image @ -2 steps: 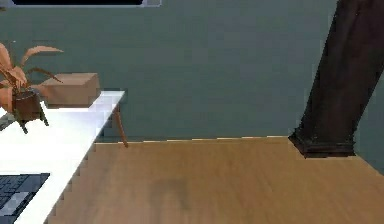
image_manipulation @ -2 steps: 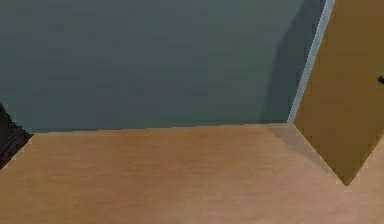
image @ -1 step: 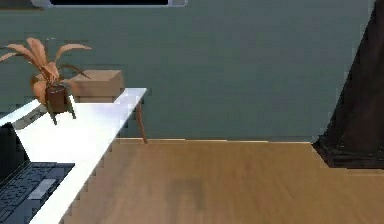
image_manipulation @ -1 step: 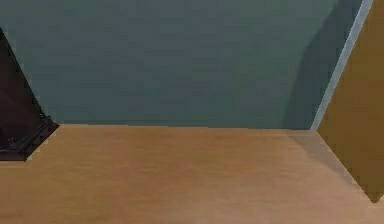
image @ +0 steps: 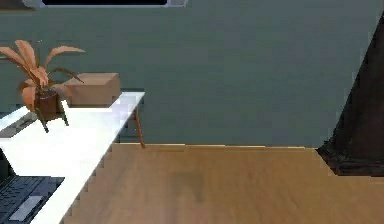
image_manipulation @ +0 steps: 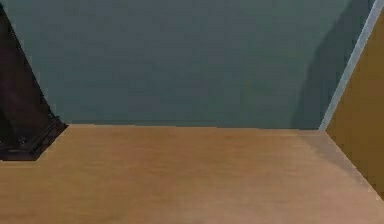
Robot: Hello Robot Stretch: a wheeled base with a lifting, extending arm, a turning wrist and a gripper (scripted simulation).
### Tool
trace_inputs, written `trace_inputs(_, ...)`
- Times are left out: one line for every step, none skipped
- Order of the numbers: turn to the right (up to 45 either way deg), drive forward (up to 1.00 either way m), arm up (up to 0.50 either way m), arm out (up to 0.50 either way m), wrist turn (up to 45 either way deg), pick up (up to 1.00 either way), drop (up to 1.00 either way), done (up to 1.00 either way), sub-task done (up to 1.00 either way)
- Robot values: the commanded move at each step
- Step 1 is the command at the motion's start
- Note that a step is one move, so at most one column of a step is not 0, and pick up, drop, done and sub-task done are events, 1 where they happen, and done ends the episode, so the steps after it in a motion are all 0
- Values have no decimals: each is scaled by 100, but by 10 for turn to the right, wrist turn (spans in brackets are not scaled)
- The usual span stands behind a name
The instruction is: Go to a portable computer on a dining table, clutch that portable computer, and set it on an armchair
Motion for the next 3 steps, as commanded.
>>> trace_inputs(-450,0,0,0,0,0,0,0,0)
trace_inputs(-450,0,0,0,0,0,0,0,0)
trace_inputs(-450,0,0,0,0,0,0,0,0)
